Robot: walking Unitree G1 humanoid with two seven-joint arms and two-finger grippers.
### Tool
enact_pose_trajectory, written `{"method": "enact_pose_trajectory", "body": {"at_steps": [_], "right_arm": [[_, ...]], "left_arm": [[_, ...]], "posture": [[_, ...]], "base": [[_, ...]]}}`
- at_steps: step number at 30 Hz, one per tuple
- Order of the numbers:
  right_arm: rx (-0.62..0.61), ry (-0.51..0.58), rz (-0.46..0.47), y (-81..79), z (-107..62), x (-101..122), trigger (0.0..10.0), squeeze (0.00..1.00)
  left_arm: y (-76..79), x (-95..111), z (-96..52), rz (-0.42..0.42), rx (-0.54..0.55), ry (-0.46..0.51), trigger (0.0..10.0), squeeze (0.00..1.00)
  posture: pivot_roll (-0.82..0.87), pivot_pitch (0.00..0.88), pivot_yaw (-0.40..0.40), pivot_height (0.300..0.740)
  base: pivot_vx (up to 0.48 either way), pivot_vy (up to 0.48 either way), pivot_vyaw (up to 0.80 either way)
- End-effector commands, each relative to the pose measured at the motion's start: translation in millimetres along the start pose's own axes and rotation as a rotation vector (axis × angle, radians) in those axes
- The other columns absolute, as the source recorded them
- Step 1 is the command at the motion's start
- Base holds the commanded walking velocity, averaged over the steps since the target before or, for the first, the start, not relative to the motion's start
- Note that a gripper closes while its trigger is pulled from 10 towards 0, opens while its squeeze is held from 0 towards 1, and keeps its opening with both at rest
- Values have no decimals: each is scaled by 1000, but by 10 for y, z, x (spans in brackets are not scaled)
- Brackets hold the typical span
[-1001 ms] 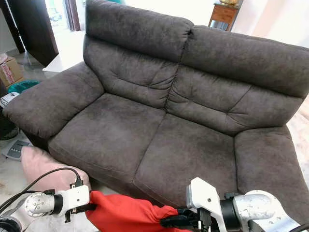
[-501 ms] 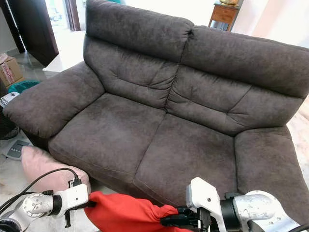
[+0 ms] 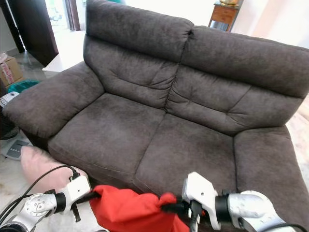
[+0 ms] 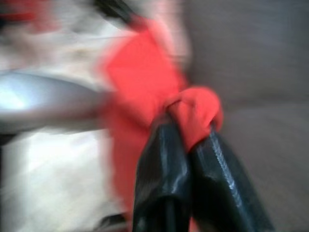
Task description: Move the pillow to the sofa from floor
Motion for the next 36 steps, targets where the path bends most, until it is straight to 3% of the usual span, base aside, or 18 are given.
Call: {"method": "enact_pose_trajectory", "body": {"at_steps": [1,2,3,7,8,9,10,11,14,19,21,25,27,28,32,36], "right_arm": [[-167,-27,-12,246,3,-94,10000,0],[-236,-1,38,329,30,-133,10000,0],[-250,15,58,344,41,-132,10000,0],[-319,102,121,413,105,-45,10000,0],[-389,119,146,501,138,-59,10000,0],[-474,126,152,604,157,-81,10000,0],[-506,128,147,641,162,-85,10000,0],[-542,133,159,683,161,-93,10000,0],[-678,187,228,824,135,-88,10000,0],[-779,245,283,877,117,-70,10000,0],[-877,304,345,905,138,-84,10000,0],[-898,364,418,883,196,-57,10000,0],[-890,414,455,866,227,2,10000,0],[-859,439,424,827,265,79,10000,0],[-861,457,411,807,275,119,10000,0],[-858,515,408,775,247,220,10000,0]], "left_arm": [[-197,232,49,-36,114,109,0,0],[-338,373,69,-109,213,185,0,0],[-380,421,72,-133,241,212,0,0],[-558,672,61,-132,378,312,0,0],[-635,788,66,-179,456,363,0,0],[-689,861,71,-224,513,391,4627,0],[-704,882,71,-229,530,395,4627,0],[-722,912,73,-234,550,403,10000,0],[-814,1057,16,-275,653,451,10000,0],[-883,1212,-68,-269,764,490,10000,0],[-915,1362,-151,-279,883,517,10000,0],[-855,1455,-154,-263,908,517,10000,0],[-780,1510,-118,-199,893,501,10000,0],[-737,1528,-81,-147,886,470,10000,0],[-756,1557,-91,-150,913,467,10000,0],[-731,1659,-70,-100,910,476,10000,0]], "posture": [[95,14,-123,740],[100,18,-123,740],[100,18,-123,740],[104,18,-121,740],[112,19,-121,740],[118,21,-122,740],[118,21,-122,740],[118,22,-121,740],[116,21,-118,740],[128,23,-115,740],[138,23,-115,740],[137,19,-113,740],[141,17,-111,740],[139,16,-107,740],[134,12,-104,740],[130,10,-103,740]], "base": [[0,0,0],[0,0,0],[0,0,0],[0,0,0],[0,0,0],[0,0,0],[0,0,0],[0,0,0],[0,0,0],[0,0,0],[0,0,0],[0,0,0],[0,0,0],[0,0,0],[0,0,0],[0,0,0]]}}
Point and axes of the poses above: a point about 5 cm out from each wrist's last joint towards the gripper, its own z axis pointing out of the wrist towards the gripper, its own x axis along the axis of the wrist's last joint, y = z × x, the point moved 4 cm from there along z, pointing out of the wrist towards the gripper, and after that the axes turned 4 degrees about z, right-handed, at the moved point
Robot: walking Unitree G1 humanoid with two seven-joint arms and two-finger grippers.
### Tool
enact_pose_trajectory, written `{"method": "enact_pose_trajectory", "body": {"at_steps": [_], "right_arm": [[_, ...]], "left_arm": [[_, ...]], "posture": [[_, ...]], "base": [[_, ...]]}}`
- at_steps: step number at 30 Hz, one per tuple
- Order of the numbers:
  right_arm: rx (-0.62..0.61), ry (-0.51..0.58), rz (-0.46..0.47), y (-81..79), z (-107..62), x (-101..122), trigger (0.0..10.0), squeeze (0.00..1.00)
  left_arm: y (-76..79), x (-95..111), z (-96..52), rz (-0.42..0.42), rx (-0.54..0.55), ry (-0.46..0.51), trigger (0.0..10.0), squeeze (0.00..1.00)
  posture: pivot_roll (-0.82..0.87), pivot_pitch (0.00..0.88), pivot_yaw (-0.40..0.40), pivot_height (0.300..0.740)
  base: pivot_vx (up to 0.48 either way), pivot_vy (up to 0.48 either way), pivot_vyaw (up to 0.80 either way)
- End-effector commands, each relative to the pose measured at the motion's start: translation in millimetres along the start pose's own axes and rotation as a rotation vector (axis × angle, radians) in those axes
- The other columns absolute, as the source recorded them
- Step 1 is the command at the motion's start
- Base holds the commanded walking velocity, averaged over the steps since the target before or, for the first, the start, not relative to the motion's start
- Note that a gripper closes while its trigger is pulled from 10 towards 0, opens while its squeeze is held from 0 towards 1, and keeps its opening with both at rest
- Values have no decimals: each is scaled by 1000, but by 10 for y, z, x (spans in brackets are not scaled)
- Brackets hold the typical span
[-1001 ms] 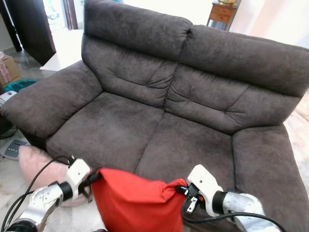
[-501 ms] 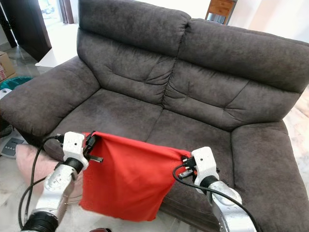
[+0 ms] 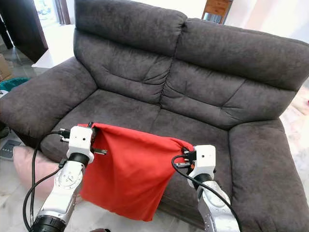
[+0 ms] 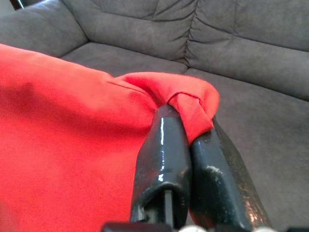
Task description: Move the pillow to the sofa from floor
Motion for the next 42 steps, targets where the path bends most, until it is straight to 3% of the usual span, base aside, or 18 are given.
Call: {"method": "enact_pose_trajectory", "body": {"at_steps": [1,5,23,35,42], "right_arm": [[-15,103,-8,40,-19,243,10000,0],[27,137,-26,-58,-21,323,10000,0],[4,139,-39,-33,1,341,10000,0],[20,136,-56,-72,4,333,10000,0],[38,171,-78,-98,7,419,10000,0]], "left_arm": [[-3,374,85,11,13,144,10000,0],[58,418,60,27,1,158,10000,0],[56,383,33,29,-4,144,10000,0],[32,345,1,16,5,127,10000,0],[-50,392,-50,31,38,139,10000,0]], "posture": [[130,10,-103,740],[132,4,-100,740],[127,0,-94,740],[128,0,-96,740],[126,0,-100,740]], "base": [[0,0,0],[0,-284,0],[0,-399,-140],[0,0,-788],[0,0,0]]}}
Point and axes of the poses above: a point about 5 cm out from each wrist's last joint towards the gripper, its own z axis pointing out of the wrist towards the gripper, its own x axis along the axis of the wrist's last joint, y = z × x, the point moved 4 cm from there along z, pointing out of the wrist towards the gripper, and after that the axes turned 4 degrees about z, right-handed, at the moved point
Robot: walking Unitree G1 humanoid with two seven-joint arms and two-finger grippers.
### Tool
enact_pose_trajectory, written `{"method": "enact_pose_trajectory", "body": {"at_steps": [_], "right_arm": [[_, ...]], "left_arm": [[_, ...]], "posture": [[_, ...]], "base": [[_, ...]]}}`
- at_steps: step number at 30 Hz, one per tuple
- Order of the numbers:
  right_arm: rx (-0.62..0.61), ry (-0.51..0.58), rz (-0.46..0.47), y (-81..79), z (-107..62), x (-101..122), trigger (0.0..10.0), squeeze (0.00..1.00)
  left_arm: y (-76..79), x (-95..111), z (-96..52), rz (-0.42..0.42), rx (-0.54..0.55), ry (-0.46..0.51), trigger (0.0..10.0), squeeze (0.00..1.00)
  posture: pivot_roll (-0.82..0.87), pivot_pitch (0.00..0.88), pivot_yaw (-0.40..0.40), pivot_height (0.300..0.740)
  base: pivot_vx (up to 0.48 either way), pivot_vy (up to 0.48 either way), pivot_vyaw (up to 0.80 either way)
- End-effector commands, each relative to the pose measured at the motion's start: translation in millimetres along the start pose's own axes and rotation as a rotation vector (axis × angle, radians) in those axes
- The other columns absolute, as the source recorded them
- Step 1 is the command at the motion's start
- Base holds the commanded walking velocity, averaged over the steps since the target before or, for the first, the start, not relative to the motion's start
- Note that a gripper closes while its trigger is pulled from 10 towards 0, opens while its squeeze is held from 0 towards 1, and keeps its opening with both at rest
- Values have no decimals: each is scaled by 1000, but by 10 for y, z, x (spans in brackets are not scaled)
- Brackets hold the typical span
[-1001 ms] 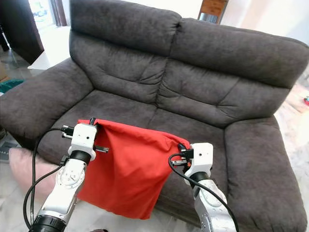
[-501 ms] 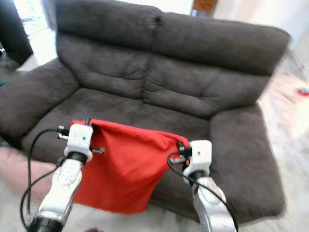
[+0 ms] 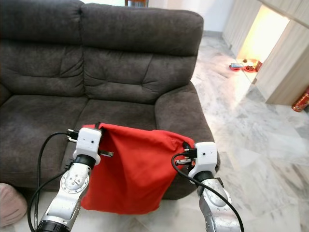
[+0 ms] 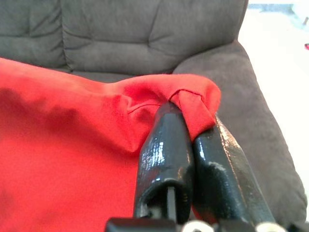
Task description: Move the pillow to the sofa from floor
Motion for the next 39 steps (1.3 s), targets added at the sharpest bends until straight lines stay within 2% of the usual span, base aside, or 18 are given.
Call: {"method": "enact_pose_trajectory", "body": {"at_steps": [1,7,10,13,15,17,18,19,22,25,30,32,33,39], "right_arm": [[35,101,-15,-77,41,261,10000,0],[57,131,-30,-139,58,361,10000,0],[48,153,-45,-109,61,416,10000,0],[35,174,-49,-66,67,480,10000,0],[18,208,-44,-39,68,556,10000,0],[0,223,-47,-17,70,583,10000,0],[0,223,-47,-17,70,583,10000,0],[-20,226,-43,9,70,580,10000,0],[-40,228,-41,34,48,571,10000,0],[-45,228,-35,45,16,564,10000,0],[-35,237,-53,12,19,597,10000,0],[-34,244,-52,5,21,613,10000,0],[-21,249,-63,-19,26,628,10000,0],[-3,260,-73,-51,20,655,10000,0]], "left_arm": [[-175,308,38,10,70,119,10000,0],[-335,354,2,66,150,126,10000,0],[-502,332,-29,126,214,112,10000,0],[-592,329,-57,165,207,117,10000,0],[-582,346,-86,111,169,126,10000,0],[-530,335,-105,-26,138,118,10000,0],[-530,335,-105,-26,138,118,10000,0],[-463,304,-130,-105,106,98,10000,0],[-422,242,-191,-156,95,68,10000,0],[-438,212,-261,-134,99,55,10000,0],[-453,259,-280,-115,109,68,10000,0],[-478,290,-266,-97,113,80,10000,0],[-506,338,-239,-59,109,97,10000,0],[-562,428,-192,-15,119,126,10000,0]], "posture": [[126,0,-100,740],[128,0,-104,740],[131,0,-106,740],[131,0,-109,740],[131,0,-107,740],[132,0,-104,740],[132,0,-104,740],[132,0,-101,740],[126,0,-100,740],[124,0,-99,740],[128,0,-102,740],[128,0,-103,740],[128,0,-103,740],[127,0,-101,740]], "base": [[0,0,0],[0,0,0],[0,0,0],[0,0,0],[0,0,0],[0,0,0],[0,0,0],[0,0,0],[0,0,0],[0,0,0],[0,0,0],[0,0,0],[0,0,0],[0,0,0]]}}
Point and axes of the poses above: a point about 5 cm out from each wrist's last joint towards the gripper, its own z axis pointing out of the wrist towards the gripper, its own x axis along the axis of the wrist's last joint, y = z × x, the point moved 4 cm from there along z, pointing out of the wrist towards the gripper, and after that the axes turned 4 degrees about z, right-handed, at the moved point
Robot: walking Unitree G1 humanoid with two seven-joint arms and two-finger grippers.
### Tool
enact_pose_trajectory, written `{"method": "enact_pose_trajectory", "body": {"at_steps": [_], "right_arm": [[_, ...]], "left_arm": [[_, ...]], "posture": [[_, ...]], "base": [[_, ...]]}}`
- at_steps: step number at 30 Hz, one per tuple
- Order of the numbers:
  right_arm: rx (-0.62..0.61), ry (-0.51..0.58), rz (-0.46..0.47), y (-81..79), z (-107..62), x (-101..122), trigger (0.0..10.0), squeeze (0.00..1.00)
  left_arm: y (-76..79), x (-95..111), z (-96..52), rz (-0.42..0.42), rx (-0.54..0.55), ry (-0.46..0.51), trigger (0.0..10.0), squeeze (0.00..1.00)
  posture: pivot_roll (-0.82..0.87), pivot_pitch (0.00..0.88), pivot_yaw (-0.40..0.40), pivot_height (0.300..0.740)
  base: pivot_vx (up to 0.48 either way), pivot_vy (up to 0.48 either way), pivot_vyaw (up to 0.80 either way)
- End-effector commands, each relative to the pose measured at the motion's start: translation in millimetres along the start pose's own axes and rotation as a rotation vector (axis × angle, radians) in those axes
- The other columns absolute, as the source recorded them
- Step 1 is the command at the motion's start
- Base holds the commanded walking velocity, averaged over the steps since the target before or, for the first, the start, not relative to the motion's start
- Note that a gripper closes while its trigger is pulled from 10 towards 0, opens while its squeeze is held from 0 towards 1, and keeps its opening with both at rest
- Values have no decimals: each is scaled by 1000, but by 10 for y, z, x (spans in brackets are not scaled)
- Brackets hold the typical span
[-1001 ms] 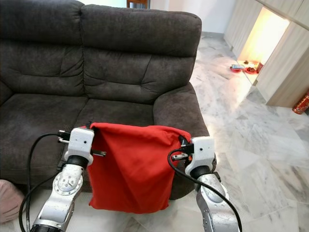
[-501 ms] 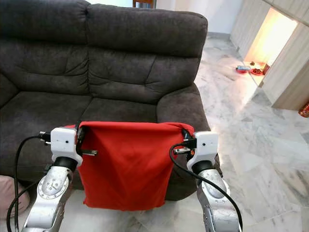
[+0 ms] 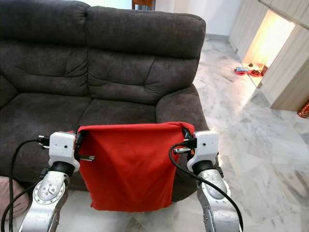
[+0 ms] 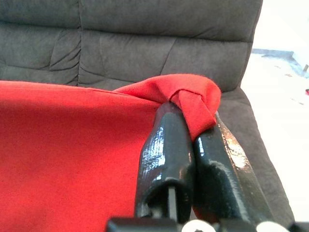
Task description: Move the pillow to the sofa from floor
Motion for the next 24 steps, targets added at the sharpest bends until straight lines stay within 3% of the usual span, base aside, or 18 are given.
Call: {"method": "enact_pose_trajectory", "body": {"at_steps": [1,9,24], "right_arm": [[-11,115,-25,49,9,284,10000,0],[23,121,-9,-6,-15,297,10000,0],[7,109,10,-7,103,252,10000,0]], "left_arm": [[-141,359,91,23,61,133,10000,0],[-80,367,67,35,44,124,10000,0],[17,283,142,25,17,98,10000,0]], "posture": [[126,0,-100,740],[129,4,-99,740],[151,0,-73,740]], "base": [[0,0,419],[0,0,56],[258,0,0]]}}
Point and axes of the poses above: a point about 5 cm out from each wrist's last joint towards the gripper, its own z axis pointing out of the wrist towards the gripper, its own x axis along the axis of the wrist's last joint, y = z × x, the point moved 4 cm from there along z, pointing out of the wrist towards the gripper, and after that the axes turned 4 degrees about z, right-handed, at the moved point
